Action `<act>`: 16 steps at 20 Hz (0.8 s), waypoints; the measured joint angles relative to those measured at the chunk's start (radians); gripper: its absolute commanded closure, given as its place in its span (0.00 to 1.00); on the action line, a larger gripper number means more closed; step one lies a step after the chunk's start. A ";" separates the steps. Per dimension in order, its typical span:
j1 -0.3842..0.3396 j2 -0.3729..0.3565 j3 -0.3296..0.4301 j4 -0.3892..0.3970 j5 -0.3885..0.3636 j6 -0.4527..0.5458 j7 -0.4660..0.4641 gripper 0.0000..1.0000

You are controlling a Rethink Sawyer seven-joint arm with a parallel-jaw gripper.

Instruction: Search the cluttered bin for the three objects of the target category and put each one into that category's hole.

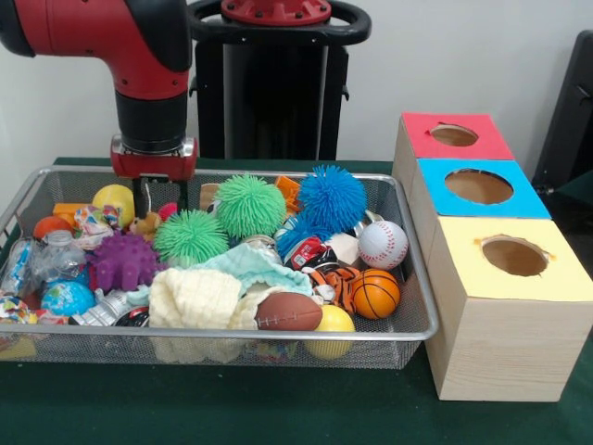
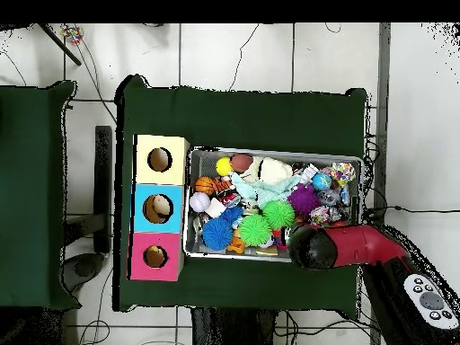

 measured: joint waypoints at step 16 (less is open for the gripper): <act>0.003 0.011 0.002 -0.011 -0.096 -0.149 0.000 0.00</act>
